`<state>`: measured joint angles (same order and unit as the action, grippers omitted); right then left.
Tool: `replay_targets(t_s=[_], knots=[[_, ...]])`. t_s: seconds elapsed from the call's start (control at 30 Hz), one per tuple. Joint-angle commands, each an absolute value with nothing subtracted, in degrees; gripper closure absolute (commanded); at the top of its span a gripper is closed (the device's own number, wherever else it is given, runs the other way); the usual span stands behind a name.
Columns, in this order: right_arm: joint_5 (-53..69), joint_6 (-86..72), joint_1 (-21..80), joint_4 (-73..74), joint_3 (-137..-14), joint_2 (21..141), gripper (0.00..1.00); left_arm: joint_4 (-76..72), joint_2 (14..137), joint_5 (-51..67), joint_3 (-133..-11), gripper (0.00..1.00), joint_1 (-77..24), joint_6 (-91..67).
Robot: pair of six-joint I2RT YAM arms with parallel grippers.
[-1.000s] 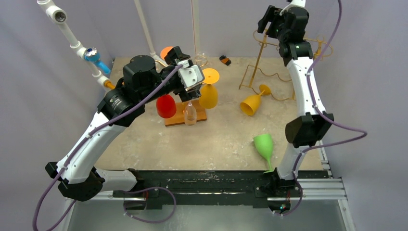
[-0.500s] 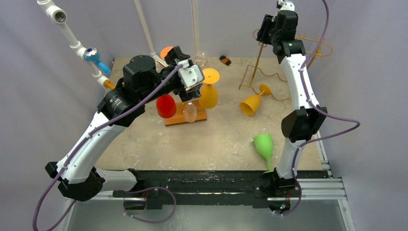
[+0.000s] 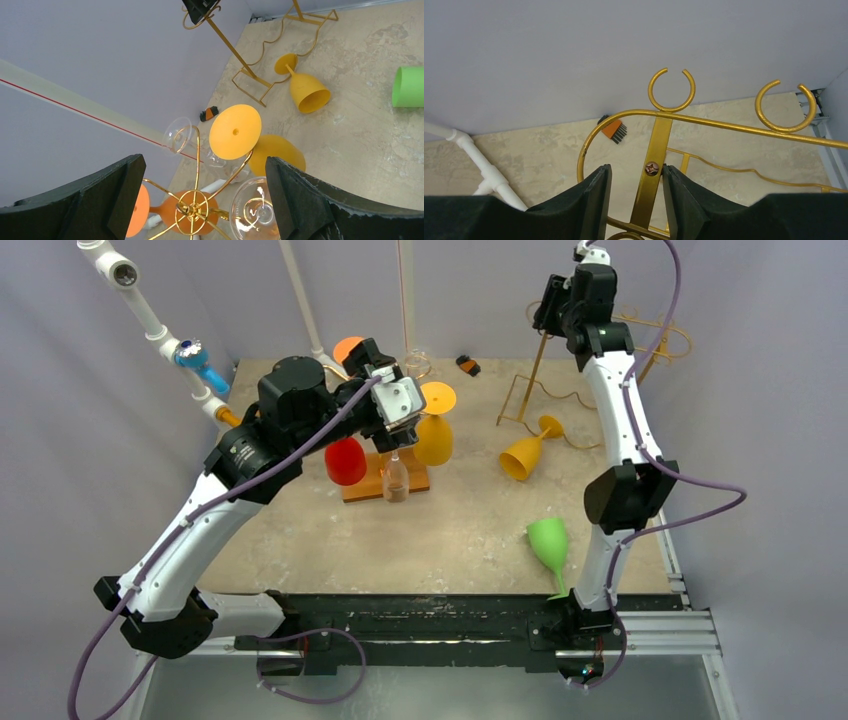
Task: Place the wine glass upside down on the wine glass rack
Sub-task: Move the wine rack to the center of the board.
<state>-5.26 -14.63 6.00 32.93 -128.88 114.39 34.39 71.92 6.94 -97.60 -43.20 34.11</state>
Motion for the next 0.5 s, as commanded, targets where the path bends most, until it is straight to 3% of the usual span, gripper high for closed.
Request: replay_targets(t_s=[0.0, 0.17, 0.47], knots=[[-4.6, -15.3, 6.2, 31.2, -127.6, 112.4, 0.54, 32.5, 70.3, 5.5, -97.6, 0.0, -43.3, 34.0], [-3.2, -15.9, 6.3, 29.7, -126.2, 112.2, 0.87, 32.5, 70.3, 5.5, -98.0, 0.0, -43.3, 34.0], [-0.5, -17.9, 8.4, 26.2, -123.7, 108.9, 0.9, 32.2, 70.6, 6.1, -98.2, 0.0, -43.3, 33.9]])
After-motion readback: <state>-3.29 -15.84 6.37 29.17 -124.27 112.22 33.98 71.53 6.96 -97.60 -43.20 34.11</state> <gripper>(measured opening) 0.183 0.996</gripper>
